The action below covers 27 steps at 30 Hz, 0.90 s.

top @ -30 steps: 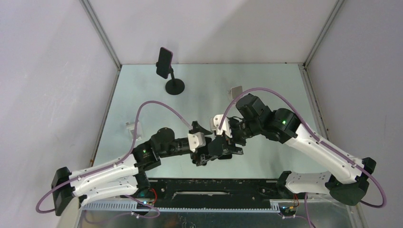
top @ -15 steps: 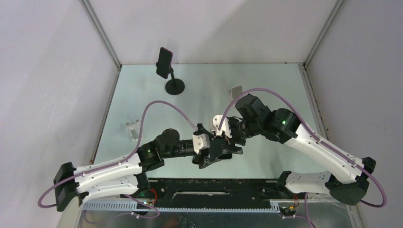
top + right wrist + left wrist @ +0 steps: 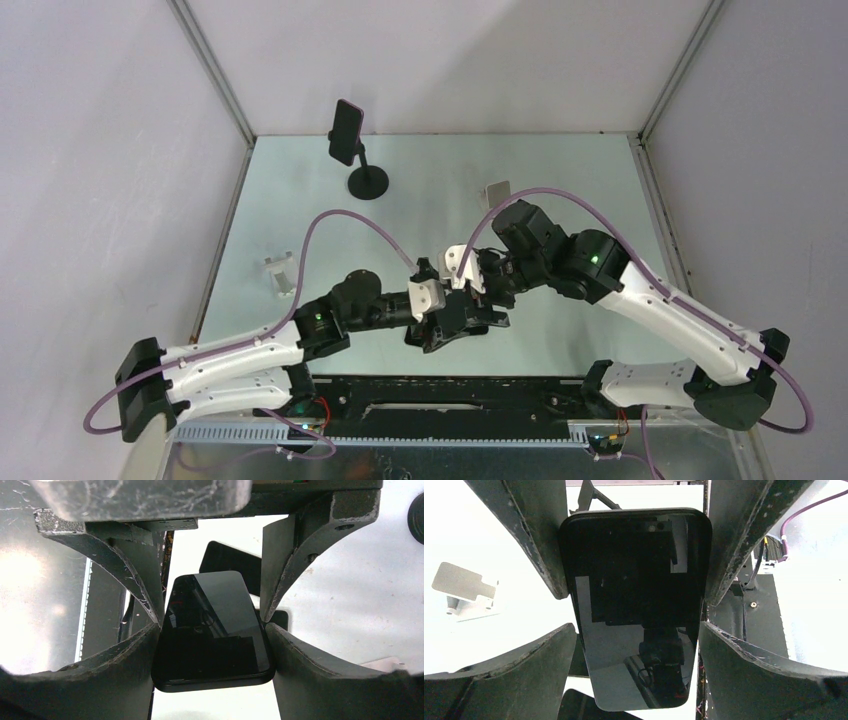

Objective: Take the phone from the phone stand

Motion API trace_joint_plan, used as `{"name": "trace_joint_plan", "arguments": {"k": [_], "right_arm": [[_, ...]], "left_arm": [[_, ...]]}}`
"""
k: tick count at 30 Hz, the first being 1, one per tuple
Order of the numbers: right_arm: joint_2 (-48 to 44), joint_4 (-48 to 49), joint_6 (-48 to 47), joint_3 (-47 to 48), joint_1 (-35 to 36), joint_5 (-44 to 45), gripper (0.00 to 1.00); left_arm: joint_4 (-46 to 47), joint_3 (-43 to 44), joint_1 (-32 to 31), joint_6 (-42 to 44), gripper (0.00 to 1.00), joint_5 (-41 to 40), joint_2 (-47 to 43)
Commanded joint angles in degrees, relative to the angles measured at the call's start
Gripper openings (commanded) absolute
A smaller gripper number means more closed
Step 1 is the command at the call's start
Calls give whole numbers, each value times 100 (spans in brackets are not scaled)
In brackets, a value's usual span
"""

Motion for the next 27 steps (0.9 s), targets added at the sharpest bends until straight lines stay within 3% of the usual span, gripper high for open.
{"name": "trace_joint_plan", "arguments": {"k": [1,6,14,18,27], "right_arm": [[20,310,18,310,47,-81,0],[59,263,5,310,49,-32,1],[87,280,26,304,51,-47,1],[90,279,28,305,45,-42,1],[86,265,43,304,45,5,2]], "left_arm": [[198,306,-39,-26,100,-129,5],[204,292,-39,8,99,-261,-41],[6,419,-45,49,90,-231,50],[-11,437,-52,40,76,-224,100],[-222,624,-49,2,23,-153,284]]}}
